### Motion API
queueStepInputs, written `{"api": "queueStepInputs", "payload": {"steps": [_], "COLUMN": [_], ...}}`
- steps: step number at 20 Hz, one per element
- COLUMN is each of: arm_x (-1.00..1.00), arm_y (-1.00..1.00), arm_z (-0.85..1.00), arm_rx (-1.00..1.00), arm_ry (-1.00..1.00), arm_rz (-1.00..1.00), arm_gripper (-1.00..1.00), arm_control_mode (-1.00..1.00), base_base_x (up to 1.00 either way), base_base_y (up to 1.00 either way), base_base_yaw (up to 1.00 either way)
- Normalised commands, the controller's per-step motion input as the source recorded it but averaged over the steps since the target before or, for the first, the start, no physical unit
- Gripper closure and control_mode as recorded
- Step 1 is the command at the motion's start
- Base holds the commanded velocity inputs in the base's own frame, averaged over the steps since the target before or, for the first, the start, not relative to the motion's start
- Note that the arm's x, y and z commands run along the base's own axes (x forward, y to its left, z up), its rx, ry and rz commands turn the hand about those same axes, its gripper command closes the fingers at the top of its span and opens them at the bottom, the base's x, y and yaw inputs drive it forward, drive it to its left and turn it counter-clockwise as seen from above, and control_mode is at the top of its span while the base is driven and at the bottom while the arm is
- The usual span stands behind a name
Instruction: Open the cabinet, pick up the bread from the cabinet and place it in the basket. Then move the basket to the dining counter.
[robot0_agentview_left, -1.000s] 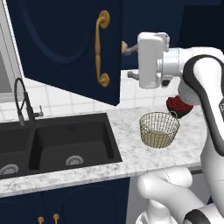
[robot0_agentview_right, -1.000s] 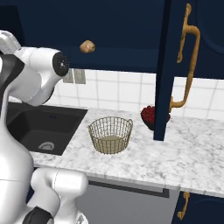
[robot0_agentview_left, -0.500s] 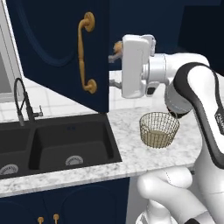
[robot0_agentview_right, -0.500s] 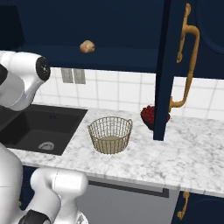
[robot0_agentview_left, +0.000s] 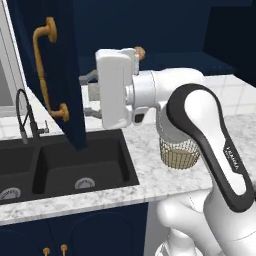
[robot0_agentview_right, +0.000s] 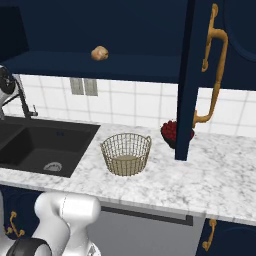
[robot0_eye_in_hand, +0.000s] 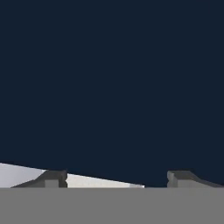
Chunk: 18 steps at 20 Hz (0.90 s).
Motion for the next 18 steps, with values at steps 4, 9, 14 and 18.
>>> {"api": "queueStepInputs", "payload": {"steps": [4,9,14,18], "arm_x": [0.05,0.03,0.01,0.07], "arm_y": [1.0,0.47,-0.95,-1.0], "arm_z": [-0.21,0.0,0.0,-0.01], "arm_rx": [-0.02,-0.19,-0.34,-0.3], "arm_ry": [0.0,0.0,0.0,0.0], "arm_rz": [0.08,0.01,0.0,0.0], "arm_gripper": [-1.0,-1.0,-1.0,-1.0], "arm_control_mode": [-1.0,-1.0,-1.0,-1.0], "base_base_x": [0.0,0.0,0.0,0.0], "base_base_y": [0.0,0.0,0.0,0.0], "base_base_yaw": [0.0,0.0,0.0,0.0]}}
